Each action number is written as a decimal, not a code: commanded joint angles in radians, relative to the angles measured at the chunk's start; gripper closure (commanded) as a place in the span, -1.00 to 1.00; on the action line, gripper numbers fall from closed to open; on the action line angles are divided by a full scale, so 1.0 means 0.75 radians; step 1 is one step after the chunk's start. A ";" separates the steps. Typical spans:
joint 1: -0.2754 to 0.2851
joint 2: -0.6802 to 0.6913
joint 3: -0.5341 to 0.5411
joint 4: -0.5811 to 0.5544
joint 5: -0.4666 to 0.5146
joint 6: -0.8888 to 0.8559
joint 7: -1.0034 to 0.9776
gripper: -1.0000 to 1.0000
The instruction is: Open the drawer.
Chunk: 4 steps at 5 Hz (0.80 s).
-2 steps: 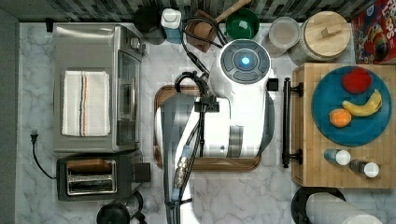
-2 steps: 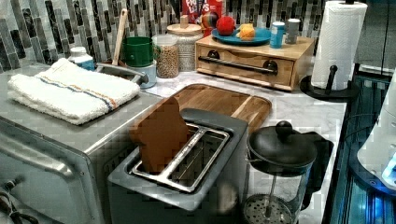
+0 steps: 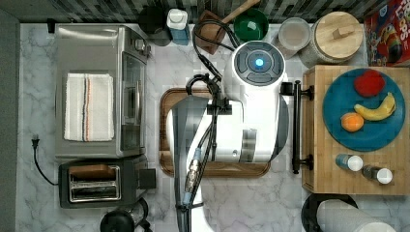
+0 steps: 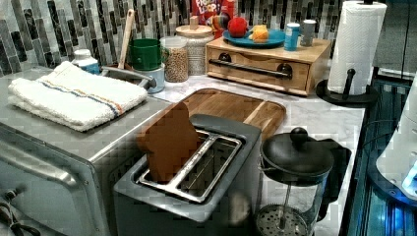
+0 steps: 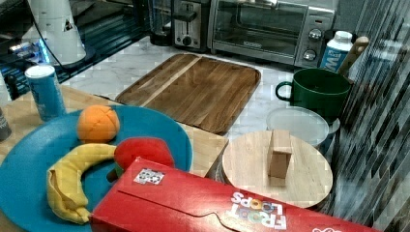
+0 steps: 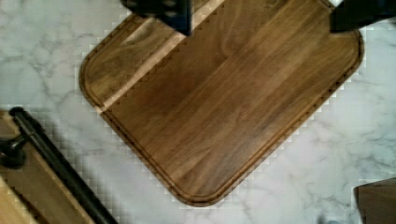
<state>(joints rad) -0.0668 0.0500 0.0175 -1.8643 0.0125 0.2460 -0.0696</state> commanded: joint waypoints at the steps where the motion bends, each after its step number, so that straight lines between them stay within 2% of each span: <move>1: -0.017 -0.017 0.000 -0.073 0.007 0.090 -0.219 -1.00; 3: -0.075 -0.097 -0.068 -0.288 -0.019 0.345 -0.691 -1.00; 4: -0.087 -0.087 -0.116 -0.333 -0.047 0.441 -0.870 -1.00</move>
<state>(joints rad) -0.0971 0.0273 -0.0573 -2.0605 0.0094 0.5435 -0.6572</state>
